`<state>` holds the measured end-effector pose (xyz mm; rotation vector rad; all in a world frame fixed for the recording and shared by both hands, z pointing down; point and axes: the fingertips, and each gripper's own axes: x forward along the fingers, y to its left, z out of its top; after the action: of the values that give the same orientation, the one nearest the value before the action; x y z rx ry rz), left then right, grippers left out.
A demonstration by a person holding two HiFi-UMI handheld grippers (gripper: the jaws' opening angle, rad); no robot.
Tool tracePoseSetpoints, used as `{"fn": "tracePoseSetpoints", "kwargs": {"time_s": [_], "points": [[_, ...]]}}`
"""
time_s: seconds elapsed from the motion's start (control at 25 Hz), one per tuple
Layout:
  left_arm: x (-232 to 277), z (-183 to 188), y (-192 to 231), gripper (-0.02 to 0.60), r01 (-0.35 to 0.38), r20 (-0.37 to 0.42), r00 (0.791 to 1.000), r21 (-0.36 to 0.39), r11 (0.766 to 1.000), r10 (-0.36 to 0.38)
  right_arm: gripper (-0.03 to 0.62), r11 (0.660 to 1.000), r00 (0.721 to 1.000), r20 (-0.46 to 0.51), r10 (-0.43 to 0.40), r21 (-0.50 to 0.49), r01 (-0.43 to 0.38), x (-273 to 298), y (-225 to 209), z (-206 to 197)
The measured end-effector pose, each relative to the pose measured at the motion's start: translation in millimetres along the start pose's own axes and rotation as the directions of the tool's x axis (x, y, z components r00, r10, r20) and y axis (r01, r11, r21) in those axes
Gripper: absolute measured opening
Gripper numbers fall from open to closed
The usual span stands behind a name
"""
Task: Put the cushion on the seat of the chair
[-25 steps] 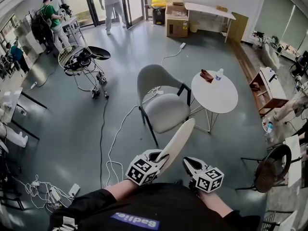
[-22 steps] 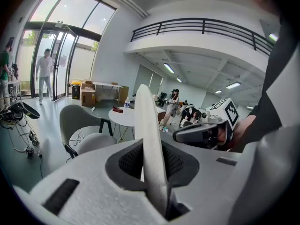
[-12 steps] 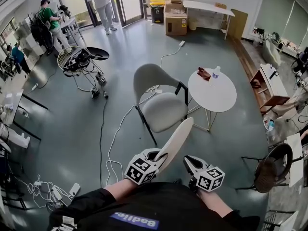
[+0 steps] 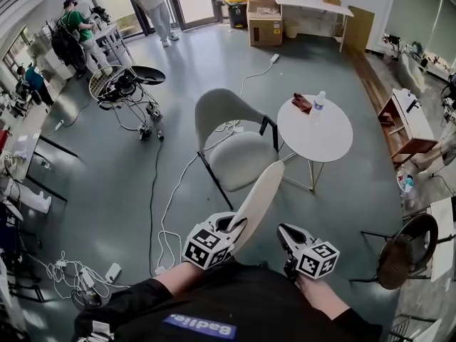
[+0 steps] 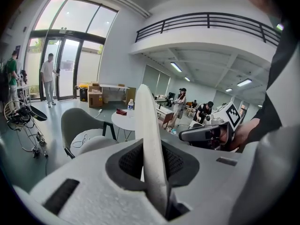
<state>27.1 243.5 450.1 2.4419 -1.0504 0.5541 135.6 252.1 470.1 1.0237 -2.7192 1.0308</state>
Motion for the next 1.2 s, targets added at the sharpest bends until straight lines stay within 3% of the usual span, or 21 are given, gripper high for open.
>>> {"fn": "tracePoseSetpoints", "kwargs": {"time_s": [0.36, 0.84, 1.2], "points": [[20.6, 4.4, 19.7, 0.071, 0.012, -0.003, 1.000, -0.011, 1.000, -0.012, 0.040, 1.000, 1.000, -0.024, -0.004, 0.003, 0.004, 25.1, -23.5, 12.3], [55.8, 46.8, 120.6, 0.071, 0.065, -0.019, 0.998, -0.001, 0.998, -0.065, 0.040, 0.996, 0.995, -0.044, -0.093, 0.005, 0.093, 117.4, -58.0, 67.0], [76.2, 77.8, 198.8, 0.071, 0.149, -0.039, 0.988, 0.015, 0.989, -0.148, 0.040, 0.985, 0.986, -0.020, -0.167, 0.039, 0.168, 186.5, -69.2, 103.3]]}}
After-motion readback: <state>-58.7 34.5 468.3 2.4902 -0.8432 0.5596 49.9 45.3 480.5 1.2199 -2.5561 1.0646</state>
